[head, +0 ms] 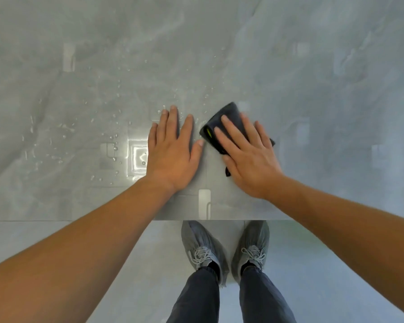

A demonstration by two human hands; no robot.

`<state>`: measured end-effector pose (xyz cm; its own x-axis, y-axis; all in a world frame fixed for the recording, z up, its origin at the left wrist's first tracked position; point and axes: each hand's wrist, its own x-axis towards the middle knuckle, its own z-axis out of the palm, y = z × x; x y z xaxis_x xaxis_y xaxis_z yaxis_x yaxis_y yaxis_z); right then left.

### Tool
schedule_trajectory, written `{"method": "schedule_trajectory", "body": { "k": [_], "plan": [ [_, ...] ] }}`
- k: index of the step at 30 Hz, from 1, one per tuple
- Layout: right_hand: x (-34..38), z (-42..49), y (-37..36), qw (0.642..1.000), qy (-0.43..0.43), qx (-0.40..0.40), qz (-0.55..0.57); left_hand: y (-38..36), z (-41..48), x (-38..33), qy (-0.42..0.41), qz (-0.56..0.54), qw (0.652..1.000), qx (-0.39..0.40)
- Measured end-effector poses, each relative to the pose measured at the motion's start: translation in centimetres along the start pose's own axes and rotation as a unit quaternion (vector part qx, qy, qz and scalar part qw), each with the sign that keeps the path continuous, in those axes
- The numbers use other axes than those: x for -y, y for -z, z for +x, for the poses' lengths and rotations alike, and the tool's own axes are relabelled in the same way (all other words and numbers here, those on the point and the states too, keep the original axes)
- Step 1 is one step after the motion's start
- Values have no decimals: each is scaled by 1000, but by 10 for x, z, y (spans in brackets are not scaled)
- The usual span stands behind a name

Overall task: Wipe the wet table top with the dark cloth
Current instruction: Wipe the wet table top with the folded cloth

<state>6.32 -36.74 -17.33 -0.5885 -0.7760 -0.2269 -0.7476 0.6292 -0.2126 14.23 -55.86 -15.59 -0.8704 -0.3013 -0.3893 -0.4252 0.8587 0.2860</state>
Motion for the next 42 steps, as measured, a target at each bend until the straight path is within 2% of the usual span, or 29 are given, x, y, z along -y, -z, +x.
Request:
{"method": "schedule_trajectory", "body": {
  "k": [2,4,7,9,11,14,16,19,22,25,27,30,32,33,36,38,39,42],
  "plan": [
    [-24,7,8,999,31,15,-10,1,-1,0,-2,-2,1000,0],
    [-46,31,18,998,-60,-14,11,4,0,-1,-4,-2,1000,1],
    [-59,70,29,971,-224,-49,64,9,2,-1,-11,4,1000,-4],
    [-47,76,27,965,-248,-57,58,13,7,1,-26,9,1000,-15],
    [-29,62,21,980,-188,-46,45,16,18,3,-34,13,999,-21],
    [-11,28,10,999,-41,-8,8,18,35,2,-31,8,999,-14],
    [-19,22,9,1000,-3,0,-2,17,41,2,-27,10,1000,-5],
    [-41,48,19,1000,-5,2,-5,17,40,2,-27,-7,1000,1],
    [-60,100,34,993,-107,-31,33,19,39,4,-27,-35,999,-2],
    [-45,127,37,980,-183,-52,55,23,43,8,-23,-33,999,-19],
    [-30,113,32,990,-130,-39,40,29,47,8,-14,-36,999,-23],
    [-44,89,33,999,30,15,-2,43,57,4,-7,-51,998,-32],
    [-75,107,46,998,60,26,-13,53,69,3,-9,-54,998,-41],
    [-89,123,52,999,37,16,-10,58,77,3,-12,-53,998,-41],
    [-111,176,70,990,-129,-19,48,71,102,-1,-21,-54,998,-39],
    [-103,191,72,983,-174,-34,52,78,120,-4,-16,-60,997,-39],
    [-98,187,69,988,-146,-36,39,82,129,-6,-11,-60,998,-35],
    [-100,156,62,998,60,1,-28,91,158,-9,-5,-36,999,-18]
  ]
}}
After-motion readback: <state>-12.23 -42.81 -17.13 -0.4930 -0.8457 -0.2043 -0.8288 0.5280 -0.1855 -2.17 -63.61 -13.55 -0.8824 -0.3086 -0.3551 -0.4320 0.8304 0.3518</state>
